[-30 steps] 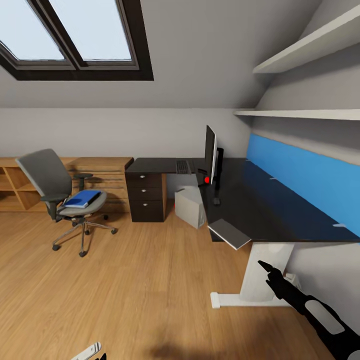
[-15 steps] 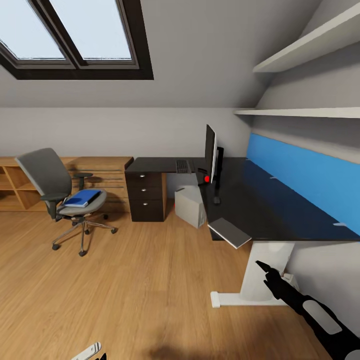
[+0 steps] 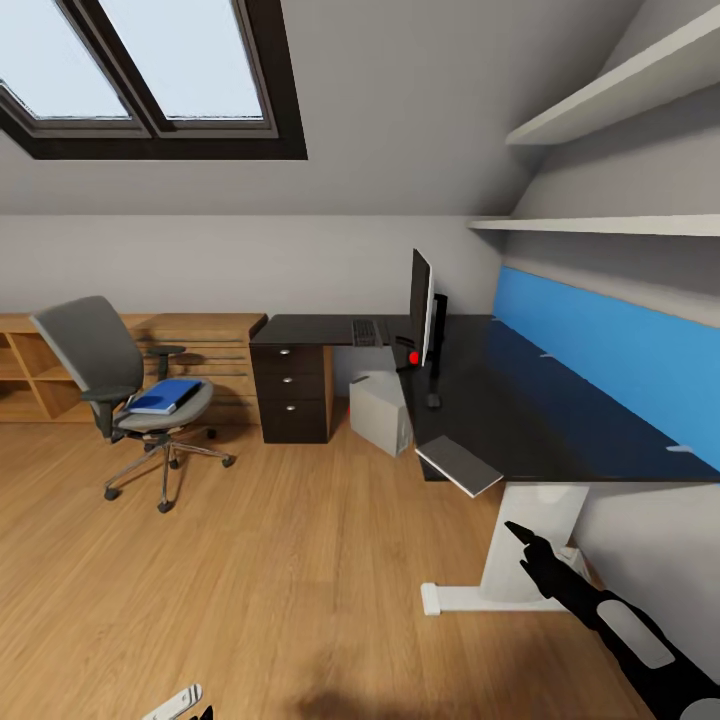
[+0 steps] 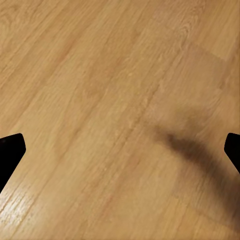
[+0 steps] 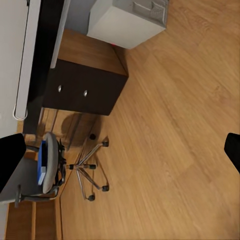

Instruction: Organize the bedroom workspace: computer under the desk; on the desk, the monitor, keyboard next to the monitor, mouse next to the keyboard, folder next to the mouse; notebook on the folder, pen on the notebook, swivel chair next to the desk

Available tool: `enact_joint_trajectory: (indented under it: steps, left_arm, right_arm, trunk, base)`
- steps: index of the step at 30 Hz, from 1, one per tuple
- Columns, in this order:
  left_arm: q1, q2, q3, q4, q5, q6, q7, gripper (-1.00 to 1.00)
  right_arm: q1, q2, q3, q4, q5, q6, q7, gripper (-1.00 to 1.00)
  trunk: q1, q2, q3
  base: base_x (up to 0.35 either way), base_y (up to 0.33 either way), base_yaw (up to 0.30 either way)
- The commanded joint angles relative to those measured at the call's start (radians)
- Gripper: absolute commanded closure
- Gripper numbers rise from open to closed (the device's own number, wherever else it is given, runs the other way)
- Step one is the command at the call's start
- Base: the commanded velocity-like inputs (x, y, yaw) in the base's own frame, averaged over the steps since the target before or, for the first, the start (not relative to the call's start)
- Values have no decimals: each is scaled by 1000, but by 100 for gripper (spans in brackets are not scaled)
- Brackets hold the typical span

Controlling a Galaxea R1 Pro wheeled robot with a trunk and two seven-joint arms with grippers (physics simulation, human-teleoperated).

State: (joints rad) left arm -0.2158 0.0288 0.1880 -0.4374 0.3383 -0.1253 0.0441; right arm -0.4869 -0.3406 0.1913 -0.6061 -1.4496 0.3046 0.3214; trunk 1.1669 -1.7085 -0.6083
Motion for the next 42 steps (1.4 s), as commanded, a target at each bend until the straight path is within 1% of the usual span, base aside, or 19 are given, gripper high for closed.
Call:
enact_joint_trajectory:
  steps: [1,8,42]
  left_arm:
    - [0,0,-2,0,10,-3,2,-100]
    - [0,0,-2,0,10,-3,3,-100]
    - [0,0,-2,0,10,-4,2,-100]
  right_arm:
    - [-1,-1,5,1,-8,1,2,-100]
    - [-1,0,5,0,-8,1,2,-100]
    - [-1,0,5,0,-8,1,2,-100]
  trunk:
    - [0,0,-1]
    - [0,0,-1]
    - [-130,238,106]
  base:
    - [0,0,0]
    - [0,0,0]
    - [0,0,0]
